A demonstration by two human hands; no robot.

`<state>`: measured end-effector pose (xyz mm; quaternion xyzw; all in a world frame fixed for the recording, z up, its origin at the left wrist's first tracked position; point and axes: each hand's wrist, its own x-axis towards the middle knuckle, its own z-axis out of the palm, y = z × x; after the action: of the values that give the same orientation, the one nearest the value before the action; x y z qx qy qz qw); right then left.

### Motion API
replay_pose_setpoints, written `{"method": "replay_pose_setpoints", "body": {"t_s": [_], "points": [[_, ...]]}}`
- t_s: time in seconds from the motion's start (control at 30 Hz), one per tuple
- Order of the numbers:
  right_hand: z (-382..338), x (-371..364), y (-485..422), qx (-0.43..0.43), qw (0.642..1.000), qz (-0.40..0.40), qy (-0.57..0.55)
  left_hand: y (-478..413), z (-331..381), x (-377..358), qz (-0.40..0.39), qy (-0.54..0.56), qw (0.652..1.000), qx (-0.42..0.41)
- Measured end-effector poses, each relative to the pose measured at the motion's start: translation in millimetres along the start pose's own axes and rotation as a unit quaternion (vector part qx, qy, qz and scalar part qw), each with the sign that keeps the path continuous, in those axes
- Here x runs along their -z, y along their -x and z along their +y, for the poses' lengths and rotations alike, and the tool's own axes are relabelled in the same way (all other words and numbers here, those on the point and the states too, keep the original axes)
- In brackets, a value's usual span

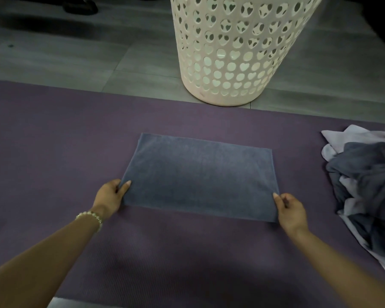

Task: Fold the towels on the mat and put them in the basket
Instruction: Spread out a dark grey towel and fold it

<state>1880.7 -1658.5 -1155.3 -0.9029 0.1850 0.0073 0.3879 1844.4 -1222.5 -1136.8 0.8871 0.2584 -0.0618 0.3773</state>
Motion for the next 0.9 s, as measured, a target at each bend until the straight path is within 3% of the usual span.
{"method": "replay_pose_setpoints", "body": {"t_s": [0.1, 0.3, 0.57, 0.77, 0.9], "points": [[1.8, -2.4, 0.7, -0.022, 0.999, -0.016, 0.019, 4.3, -2.0, -2.7, -0.017, -0.007, 1.000, 0.020], [-25.3, 3.6, -30.8, -0.074, 0.996, -0.026, -0.051, -30.3, 35.6, 5.8, -0.071, 0.055, 0.991, 0.095], [-65.5, -20.2, -84.1, -0.133, 0.978, -0.005, -0.159, -86.7, 67.5, -16.4, 0.005, 0.160, 0.979, 0.129], [-65.3, -30.2, -101.3, -0.109, 0.973, 0.054, -0.197, -97.4, 59.5, -23.6, 0.091, 0.166, 0.979, 0.072], [-59.4, -37.2, -104.8, -0.126, 0.969, 0.061, -0.202, -97.0, 55.1, -26.2, 0.107, 0.156, 0.980, 0.062]]}}
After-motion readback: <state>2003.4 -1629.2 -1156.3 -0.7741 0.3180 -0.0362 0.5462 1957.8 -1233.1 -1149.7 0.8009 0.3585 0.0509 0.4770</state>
